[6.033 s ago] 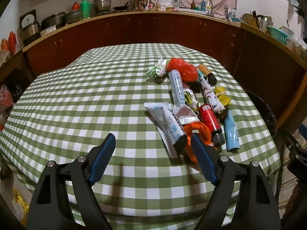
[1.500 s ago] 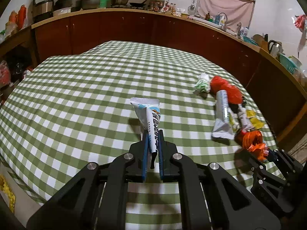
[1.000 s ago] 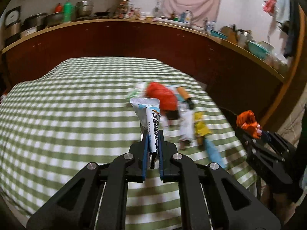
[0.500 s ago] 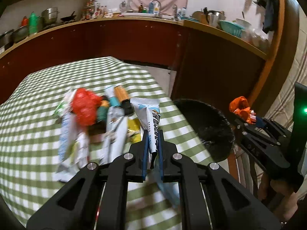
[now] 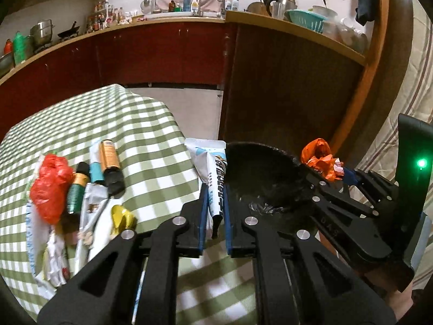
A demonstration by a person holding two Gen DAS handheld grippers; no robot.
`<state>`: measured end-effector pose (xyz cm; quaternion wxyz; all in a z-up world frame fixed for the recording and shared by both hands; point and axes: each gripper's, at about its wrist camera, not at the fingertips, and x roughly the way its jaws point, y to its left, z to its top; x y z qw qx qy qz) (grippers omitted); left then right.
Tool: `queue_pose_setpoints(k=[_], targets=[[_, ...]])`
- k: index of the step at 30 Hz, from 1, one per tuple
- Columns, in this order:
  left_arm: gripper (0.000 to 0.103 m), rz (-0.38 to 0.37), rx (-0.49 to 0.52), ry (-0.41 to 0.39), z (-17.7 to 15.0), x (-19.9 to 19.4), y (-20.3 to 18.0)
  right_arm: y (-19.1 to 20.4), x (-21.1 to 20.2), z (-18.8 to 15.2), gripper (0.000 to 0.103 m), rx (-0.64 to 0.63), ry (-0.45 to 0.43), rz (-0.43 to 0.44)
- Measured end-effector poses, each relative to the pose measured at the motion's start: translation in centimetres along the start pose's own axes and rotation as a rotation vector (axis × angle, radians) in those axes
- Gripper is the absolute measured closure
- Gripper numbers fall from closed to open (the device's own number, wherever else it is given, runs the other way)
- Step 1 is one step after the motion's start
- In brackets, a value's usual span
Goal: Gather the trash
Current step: 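Carry both items to the black bin and open both grippers to drop them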
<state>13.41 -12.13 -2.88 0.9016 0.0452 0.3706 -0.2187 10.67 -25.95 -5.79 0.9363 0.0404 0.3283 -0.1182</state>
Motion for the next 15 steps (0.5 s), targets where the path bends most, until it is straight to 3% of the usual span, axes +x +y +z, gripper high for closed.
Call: queue_pose_setpoints(k=[2, 5, 9, 15], targets=[[0.088, -0.001, -0.004, 0.011, 0.1, 0.7, -0.1, -0.4, 0.4, 0.1, 0.045, 0.01, 0.004, -0.001], [0.085, -0.002, -0.015, 0.017, 0.2, 1.1, -0.1, -0.5, 0.4, 0.3, 0.044, 0.013, 0.001, -0.011], [0.07, -0.001, -0.025, -0.003, 0.3, 0.4, 0.3, -0.5, 0.1, 0.3, 0.044, 0.009, -0.004, -0.015], [0.064, 0.01, -0.047, -0.029, 0.7, -1.6, 1.7, 0.3, -1.4, 0.3, 0.044, 0.0, -0.015, -0.008]])
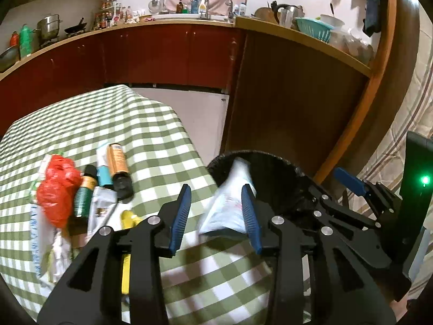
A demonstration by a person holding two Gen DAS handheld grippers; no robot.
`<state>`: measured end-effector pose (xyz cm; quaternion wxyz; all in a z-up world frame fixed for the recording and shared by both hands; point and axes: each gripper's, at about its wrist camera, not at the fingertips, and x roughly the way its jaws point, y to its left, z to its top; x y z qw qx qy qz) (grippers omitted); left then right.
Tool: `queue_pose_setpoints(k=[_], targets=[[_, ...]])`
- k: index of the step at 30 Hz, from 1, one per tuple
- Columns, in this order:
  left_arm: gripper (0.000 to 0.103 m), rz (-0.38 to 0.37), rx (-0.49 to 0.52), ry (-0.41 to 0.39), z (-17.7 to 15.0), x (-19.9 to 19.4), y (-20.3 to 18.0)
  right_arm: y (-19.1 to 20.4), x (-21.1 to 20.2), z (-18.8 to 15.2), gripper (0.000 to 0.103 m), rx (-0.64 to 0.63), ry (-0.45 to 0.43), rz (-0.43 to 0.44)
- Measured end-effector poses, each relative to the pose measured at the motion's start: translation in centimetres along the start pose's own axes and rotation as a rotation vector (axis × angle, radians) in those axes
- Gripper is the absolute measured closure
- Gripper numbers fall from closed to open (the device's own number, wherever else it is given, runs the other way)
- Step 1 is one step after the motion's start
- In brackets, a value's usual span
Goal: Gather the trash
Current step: 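Carry both items to the black bin and open both grippers to drop them, then grasp the blue toothpaste tube with the right gripper while the left gripper grasps the red cylinder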
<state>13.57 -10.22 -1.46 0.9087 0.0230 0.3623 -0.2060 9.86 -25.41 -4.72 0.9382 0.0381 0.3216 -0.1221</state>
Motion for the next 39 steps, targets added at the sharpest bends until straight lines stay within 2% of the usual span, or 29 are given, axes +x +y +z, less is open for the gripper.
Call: queue_pose_setpoints(k=[8, 16, 23, 33, 39], targets=[[0.061, 0.063, -0.051, -0.017, -1.3, -4.0, 3.3, 2.5, -2.8, -0.5, 0.044, -0.035, -0.015, 0.046], [0.061, 0.18, -0.13, -0.011, -4.3, -7.9, 8.4, 5.8, -4.7, -1.7, 0.044, -0.082, -0.008, 0.109], [0.061, 0.246, -0.185, -0.001, -6.9, -10.6, 11.4, 8.7, -6.4, -3.0, 0.044, -0.131, 0.003, 0.166], [0.06, 0.334, -0.251, 0.008, -10.3, -13.4, 15.1, 13.4, -8.0, -4.9, 0.044, -0.216, 0.013, 0.251], [0.059, 0.37, -0.292, 0.022, -11.8, -14.3, 17.3, 15.3, -7.7, -6.0, 0.047, -0.256, 0.03, 0.266]])
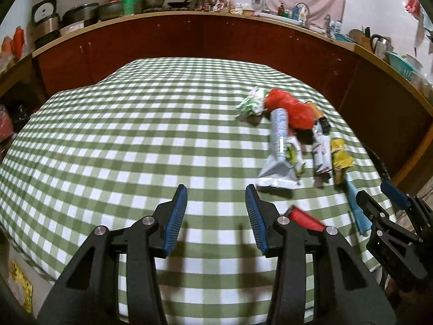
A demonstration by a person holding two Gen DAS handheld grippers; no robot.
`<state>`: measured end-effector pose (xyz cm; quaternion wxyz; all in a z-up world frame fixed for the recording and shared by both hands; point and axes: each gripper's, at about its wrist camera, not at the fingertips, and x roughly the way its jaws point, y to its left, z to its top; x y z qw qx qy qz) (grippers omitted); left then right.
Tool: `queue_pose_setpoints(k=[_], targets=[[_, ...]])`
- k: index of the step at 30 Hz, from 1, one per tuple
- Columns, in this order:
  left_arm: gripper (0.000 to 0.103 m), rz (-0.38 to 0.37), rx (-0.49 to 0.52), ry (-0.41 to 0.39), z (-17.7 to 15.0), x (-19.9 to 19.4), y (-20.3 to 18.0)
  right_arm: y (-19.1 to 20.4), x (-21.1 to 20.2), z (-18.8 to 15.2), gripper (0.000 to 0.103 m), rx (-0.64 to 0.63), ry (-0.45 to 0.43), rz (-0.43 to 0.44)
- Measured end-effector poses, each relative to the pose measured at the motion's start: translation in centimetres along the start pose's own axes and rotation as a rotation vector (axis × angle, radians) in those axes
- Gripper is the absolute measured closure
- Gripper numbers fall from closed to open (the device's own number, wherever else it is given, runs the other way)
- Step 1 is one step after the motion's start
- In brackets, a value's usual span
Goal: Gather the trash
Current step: 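Grasp the blue toothpaste tube with the right gripper while the left gripper grasps the red cylinder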
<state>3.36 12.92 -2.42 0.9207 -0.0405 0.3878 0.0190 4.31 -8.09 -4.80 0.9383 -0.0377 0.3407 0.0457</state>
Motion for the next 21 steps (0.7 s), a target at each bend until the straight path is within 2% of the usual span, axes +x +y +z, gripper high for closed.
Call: queue_pose_setpoints(k=[7, 9, 11, 21], targets=[[0.059, -0.003, -0.01, 0.003, -0.3, -0.2, 0.6, 1.0, 1.0, -0.7, 0.078, -0.026, 0.046, 0.017], [0.055, -0.008, -0.008, 0.004, -0.3, -0.2, 0.4, 1.1, 0.9, -0.8, 0.086, -0.03, 0.044, 0.021], [0.052, -0.011, -0.008, 0.003, -0.3, -0.3, 0.2, 1.3, 0.6, -0.9, 0.087, -0.034, 0.04, 0.02], [0.049, -0.054, 0.035, 0.006, 0.0, -0.6, -4.3, -1.2, -1.9, -1.1, 0.088, -0.02, -0.002, -0.006]])
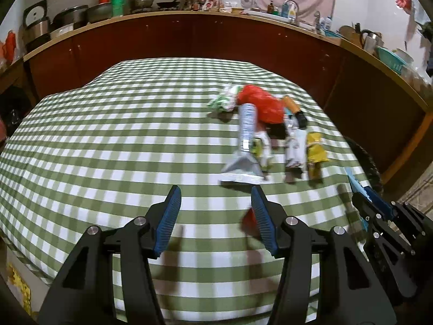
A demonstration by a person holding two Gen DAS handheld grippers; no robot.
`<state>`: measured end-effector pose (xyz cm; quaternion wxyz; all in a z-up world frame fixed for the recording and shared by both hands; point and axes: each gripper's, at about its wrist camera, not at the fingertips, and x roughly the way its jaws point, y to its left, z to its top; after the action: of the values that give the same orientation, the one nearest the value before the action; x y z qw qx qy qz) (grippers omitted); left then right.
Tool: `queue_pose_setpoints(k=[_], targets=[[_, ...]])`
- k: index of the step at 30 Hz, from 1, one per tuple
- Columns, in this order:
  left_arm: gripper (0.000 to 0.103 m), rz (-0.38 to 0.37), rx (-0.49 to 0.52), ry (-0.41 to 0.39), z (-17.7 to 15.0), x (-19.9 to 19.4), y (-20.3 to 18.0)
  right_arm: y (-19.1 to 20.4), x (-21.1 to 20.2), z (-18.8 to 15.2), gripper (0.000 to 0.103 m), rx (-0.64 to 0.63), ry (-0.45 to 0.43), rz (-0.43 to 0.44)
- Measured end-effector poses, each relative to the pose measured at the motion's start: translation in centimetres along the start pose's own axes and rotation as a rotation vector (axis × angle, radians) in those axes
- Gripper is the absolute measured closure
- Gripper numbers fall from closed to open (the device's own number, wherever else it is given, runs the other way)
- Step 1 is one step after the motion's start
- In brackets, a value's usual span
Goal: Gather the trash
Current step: 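Grasp the blue toothpaste tube with the right gripper while the left gripper grasps the red cylinder, then carry the blue tube and red cylinder to the bin and release both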
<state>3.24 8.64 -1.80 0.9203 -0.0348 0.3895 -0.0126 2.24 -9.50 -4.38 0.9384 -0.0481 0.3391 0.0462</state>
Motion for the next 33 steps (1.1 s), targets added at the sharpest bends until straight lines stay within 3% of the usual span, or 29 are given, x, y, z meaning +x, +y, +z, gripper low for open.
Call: queue_pose_setpoints(k=[6, 12, 18, 33], targets=[[0.04, -0.015, 0.043, 0.021, -0.5, 0.2, -3.5, -2.4, -0.8, -0.2, 0.088, 0.036, -0.015, -0.011], [0.04, -0.007, 0.058, 0.096, -1.8, 2.1, -4.8, -3.2, -1.0, -0.4, 0.088, 0.06, -0.017, 0.011], [0.047, -0.022, 0.05, 0.088, -1.9, 2.6, -4.5, -3.8, -0.9, -0.5, 0.088, 0.079, -0.012, 0.025], [0.048, -0.036, 0.064, 0.057, -1.2, 2.9, -3.9, -3.9, -0.4, -0.6, 0.088, 0.084, -0.002, 0.021]])
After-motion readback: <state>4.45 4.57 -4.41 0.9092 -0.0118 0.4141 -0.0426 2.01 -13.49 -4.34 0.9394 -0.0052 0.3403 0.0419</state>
